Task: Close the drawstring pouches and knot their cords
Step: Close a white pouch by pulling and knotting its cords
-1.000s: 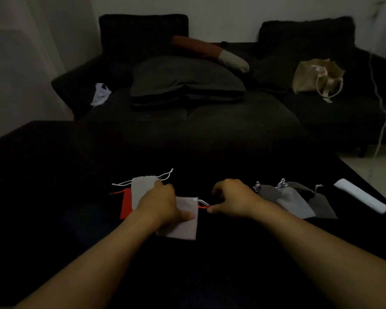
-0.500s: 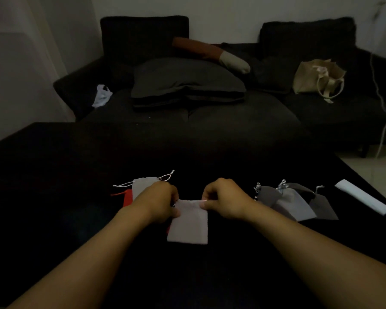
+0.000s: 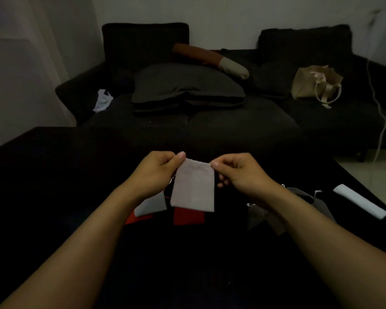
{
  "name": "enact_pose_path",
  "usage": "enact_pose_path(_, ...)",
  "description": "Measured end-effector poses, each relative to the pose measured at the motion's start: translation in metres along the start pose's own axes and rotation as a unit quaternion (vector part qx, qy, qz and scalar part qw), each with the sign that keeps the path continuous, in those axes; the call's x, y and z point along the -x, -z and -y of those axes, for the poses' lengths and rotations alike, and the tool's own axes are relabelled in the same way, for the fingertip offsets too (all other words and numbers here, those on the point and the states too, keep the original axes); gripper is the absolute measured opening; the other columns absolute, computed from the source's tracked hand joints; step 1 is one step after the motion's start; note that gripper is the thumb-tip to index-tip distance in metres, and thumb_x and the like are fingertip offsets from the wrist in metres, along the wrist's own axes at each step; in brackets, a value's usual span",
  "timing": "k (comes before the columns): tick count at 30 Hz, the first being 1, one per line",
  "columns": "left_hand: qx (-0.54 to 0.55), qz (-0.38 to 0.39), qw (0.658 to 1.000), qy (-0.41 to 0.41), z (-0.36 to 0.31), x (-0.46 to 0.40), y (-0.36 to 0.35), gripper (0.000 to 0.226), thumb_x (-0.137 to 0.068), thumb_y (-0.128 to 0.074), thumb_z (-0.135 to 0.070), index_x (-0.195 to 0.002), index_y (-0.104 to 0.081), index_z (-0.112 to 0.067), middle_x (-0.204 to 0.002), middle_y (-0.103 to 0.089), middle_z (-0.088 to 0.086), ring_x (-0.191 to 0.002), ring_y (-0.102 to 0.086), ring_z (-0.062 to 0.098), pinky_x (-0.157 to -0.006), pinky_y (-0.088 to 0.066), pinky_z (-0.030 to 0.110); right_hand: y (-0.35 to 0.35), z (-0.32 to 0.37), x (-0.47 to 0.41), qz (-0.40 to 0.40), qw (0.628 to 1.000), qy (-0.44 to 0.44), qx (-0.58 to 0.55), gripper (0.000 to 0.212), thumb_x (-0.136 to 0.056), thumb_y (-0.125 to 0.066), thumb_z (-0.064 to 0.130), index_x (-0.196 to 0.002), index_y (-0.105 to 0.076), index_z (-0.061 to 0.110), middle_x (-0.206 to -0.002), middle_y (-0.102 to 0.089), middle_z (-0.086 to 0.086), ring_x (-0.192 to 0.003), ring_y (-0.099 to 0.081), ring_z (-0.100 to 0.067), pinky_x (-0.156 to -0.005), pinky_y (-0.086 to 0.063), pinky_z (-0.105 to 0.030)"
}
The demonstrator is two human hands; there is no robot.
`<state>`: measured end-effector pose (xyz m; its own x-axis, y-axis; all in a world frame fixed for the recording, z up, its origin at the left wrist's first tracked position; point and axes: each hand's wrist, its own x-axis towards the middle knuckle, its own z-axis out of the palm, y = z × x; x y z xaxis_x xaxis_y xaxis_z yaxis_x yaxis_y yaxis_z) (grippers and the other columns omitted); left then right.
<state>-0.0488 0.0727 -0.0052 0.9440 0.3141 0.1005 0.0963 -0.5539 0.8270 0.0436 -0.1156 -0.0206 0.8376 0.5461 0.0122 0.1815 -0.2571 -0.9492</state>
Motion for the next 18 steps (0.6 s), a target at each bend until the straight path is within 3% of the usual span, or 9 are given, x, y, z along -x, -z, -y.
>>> enact_pose_path(4, 0.021, -0.023, 0.999, -0.017, -0.002, -0.003, 0.0, 0.041, -0.1, -0.051, -0.038, -0.071, -0.067, -0.014, -0.048, -0.05, -0.007, -0.049, -0.048, 0.01, -0.054, -0.042, 0.032, 0.019, 0.003, 0.008, -0.017, 0.999, 0.04, -0.028, 0.015, -0.096, -0.059, 0.008, -0.1, -0.073, 0.003, -0.071, -0.066, -0.01, -0.061, -0.061, -0.013, -0.06, -0.054, -0.019)
enact_pose_path(7, 0.01, -0.035, 0.999, -0.024, -0.004, -0.004, 0.002, 0.042, -0.099, -0.052, -0.038, -0.07, -0.067, -0.013, -0.043, -0.049, -0.005, -0.047, -0.05, 0.012, -0.054, -0.045, 0.031, 0.031, 0.004, 0.013, -0.042, 0.996, 0.07, -0.045, 0.014, -0.093, -0.061, 0.005, -0.101, -0.072, 0.0, -0.071, -0.067, -0.013, -0.058, -0.06, -0.012, -0.059, -0.053, -0.018)
enact_pose_path(10, 0.035, -0.041, 0.998, -0.024, -0.009, -0.004, 0.0, 0.043, -0.098, -0.054, -0.04, -0.067, -0.065, -0.012, -0.048, -0.052, -0.003, -0.05, -0.05, 0.015, -0.052, -0.044, 0.029, 0.042, 0.004, 0.016, -0.045, 0.994, 0.087, 0.051, 0.011, -0.09, -0.067, 0.009, -0.097, -0.074, 0.004, -0.071, -0.07, -0.017, -0.058, -0.062, -0.016, -0.057, -0.052, -0.018)
enact_pose_path(13, 0.067, -0.085, 0.994, 0.011, -0.017, -0.006, -0.002, 0.043, -0.099, -0.053, -0.04, -0.07, -0.065, -0.009, -0.06, -0.057, 0.005, -0.057, -0.054, 0.015, -0.054, -0.045, 0.024, 0.057, 0.001, 0.017, -0.059, 0.982, 0.087, 0.159, 0.012, -0.088, -0.071, 0.017, -0.081, -0.076, 0.009, -0.063, -0.069, -0.01, -0.053, -0.062, -0.012, -0.055, -0.052, -0.021)
enact_pose_path(16, 0.161, -0.176, 0.967, 0.089, -0.013, -0.015, -0.002, 0.042, -0.101, -0.051, -0.036, -0.068, -0.059, -0.011, -0.066, -0.058, 0.005, -0.063, -0.055, 0.016, -0.056, -0.043, 0.024, 0.072, -0.002, 0.018, -0.088, 0.987, 0.075, 0.111, 0.022, -0.091, -0.067, 0.018, -0.072, -0.07, 0.007, -0.056, -0.063, -0.005, -0.049, -0.057, -0.011, -0.052, -0.049, -0.02)
enact_pose_path(18, 0.298, -0.162, 0.928, 0.155, -0.012, -0.018, -0.005, 0.041, -0.102, -0.049, -0.035, -0.067, -0.054, -0.014, -0.078, -0.064, 0.006, -0.072, -0.058, 0.014, -0.062, -0.043, 0.025, 0.072, -0.004, 0.017, -0.086, 0.995, 0.047, -0.009, 0.025, -0.094, -0.062, 0.021, -0.073, -0.067, 0.008, -0.059, -0.062, -0.001, -0.054, -0.056, -0.011, -0.055, -0.047, -0.02)
